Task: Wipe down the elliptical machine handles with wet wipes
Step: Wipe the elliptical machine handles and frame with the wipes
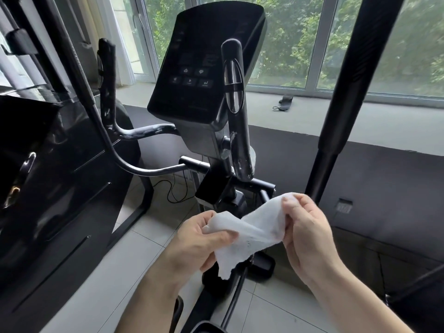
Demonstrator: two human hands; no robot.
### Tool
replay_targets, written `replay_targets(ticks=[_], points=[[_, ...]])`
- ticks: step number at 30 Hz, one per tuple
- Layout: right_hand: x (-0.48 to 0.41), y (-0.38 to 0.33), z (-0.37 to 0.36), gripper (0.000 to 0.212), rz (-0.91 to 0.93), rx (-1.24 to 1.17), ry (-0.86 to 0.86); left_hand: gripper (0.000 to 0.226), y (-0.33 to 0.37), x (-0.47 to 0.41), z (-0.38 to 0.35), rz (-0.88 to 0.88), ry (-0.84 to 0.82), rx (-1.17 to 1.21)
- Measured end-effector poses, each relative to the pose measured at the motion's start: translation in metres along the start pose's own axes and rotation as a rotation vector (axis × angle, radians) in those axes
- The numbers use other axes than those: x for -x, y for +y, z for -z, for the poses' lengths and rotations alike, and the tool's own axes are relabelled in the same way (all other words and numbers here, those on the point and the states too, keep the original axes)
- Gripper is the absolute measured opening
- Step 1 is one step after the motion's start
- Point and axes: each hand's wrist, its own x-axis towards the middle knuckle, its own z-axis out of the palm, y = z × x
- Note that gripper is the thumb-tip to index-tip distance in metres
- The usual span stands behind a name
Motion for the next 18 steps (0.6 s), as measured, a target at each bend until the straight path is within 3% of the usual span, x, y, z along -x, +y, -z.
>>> replay_targets(ticks=[1,4,5,7,9,12,18], points=[[0.000,0.002,0.002,0.012,-0.006,0.141,-0.097,0.030,0.001,-0.001,-0.002,0.007,0.025,-0.019],[0.007,0.006,0.003,0.035,0.002,0.561,-0.366,0.022,0.006,-0.004,-0.006,0.028,0.074,-0.085],[0.008,0.007,0.002,0.032,0.023,0.630,-0.418,0.022,0.007,-0.005,-0.006,0.029,0.074,-0.119],[0.009,0.009,0.001,0.015,0.110,0.737,-0.428,0.028,0.009,-0.006,-0.005,0.029,0.060,-0.172],[0.005,0.009,0.003,0.016,0.179,0.818,-0.386,0.030,0.013,-0.004,-0.003,0.042,0.033,-0.131],[0.000,0.006,0.007,0.020,0.204,0.744,-0.284,0.028,0.019,0.000,0.004,0.065,0.011,-0.107],[-0.006,0.005,0.013,0.015,0.177,0.362,-0.102,0.020,0.023,0.002,0.018,0.055,0.025,-0.166]])
